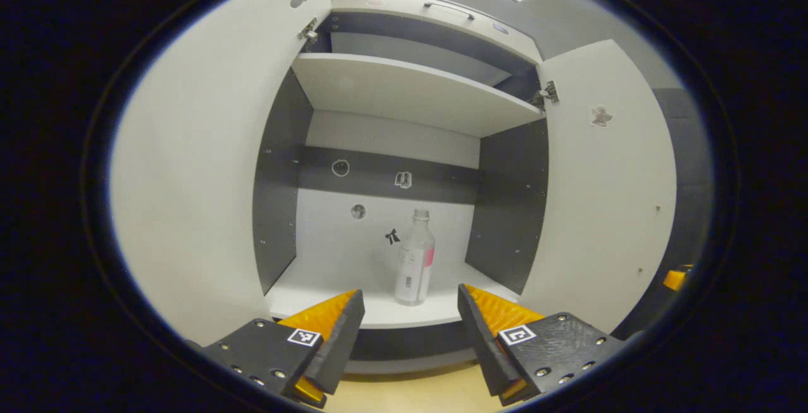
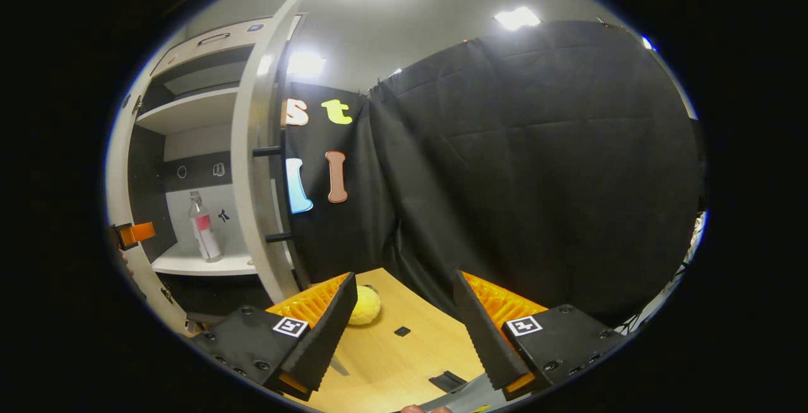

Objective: Grasp the bottle in the cabinet with the left hand and place it on the coaster, then close the right door with the right hand and the left door with the left hand.

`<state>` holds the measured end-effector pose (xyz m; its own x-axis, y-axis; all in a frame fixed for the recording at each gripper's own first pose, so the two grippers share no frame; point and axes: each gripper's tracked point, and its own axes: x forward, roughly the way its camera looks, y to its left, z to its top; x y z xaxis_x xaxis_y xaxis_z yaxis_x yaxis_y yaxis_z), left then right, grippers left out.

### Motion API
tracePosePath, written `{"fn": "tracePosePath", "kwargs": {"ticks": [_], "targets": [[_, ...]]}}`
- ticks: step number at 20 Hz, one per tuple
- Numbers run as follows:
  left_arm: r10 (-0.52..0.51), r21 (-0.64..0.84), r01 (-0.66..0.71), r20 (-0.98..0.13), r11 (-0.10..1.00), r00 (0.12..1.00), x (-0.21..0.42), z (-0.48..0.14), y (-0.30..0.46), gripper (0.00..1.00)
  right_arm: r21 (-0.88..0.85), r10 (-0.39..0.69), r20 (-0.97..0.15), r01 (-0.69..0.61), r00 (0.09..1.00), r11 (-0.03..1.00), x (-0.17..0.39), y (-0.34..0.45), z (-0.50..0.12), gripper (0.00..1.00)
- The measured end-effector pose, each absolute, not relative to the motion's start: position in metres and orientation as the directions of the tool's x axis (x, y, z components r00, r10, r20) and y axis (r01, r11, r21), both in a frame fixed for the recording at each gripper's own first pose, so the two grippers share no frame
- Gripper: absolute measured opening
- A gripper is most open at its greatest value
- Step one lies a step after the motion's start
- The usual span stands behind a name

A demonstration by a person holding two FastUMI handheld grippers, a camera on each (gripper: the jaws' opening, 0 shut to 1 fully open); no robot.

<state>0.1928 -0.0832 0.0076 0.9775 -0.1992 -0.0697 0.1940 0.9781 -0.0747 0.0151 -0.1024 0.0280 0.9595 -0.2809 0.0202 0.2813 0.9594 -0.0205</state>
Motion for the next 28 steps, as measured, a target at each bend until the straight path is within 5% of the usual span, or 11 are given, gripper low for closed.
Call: {"fn": "tracePosePath", "kwargs": {"ticks": [12,26,27,28], "targets": [[-0.196,-0.021,0.195,-0.081,0.981,0.977,0.321,-0.010,-0.133,0.86,0.029,-0.425,0.064,0.424,0.903,0.905,0.032,-0.175,0.026,0.94],[-0.214,0.020,0.218,-0.117,0.976,0.970,0.362,-0.024,-0.142,0.84,0.042,-0.463,0.046,0.461,0.885,0.886,0.029,-0.188,0.016,0.94],[-0.211,0.025,0.216,-0.119,0.976,0.970,0.364,-0.024,-0.141,0.93,0.044,-0.465,0.048,0.463,0.884,0.885,0.029,-0.188,0.017,0.98],[-0.211,0.027,0.216,-0.119,0.976,0.970,0.367,-0.025,-0.143,0.81,0.046,-0.466,0.048,0.464,0.883,0.885,0.029,-0.189,0.016,0.98]]}}
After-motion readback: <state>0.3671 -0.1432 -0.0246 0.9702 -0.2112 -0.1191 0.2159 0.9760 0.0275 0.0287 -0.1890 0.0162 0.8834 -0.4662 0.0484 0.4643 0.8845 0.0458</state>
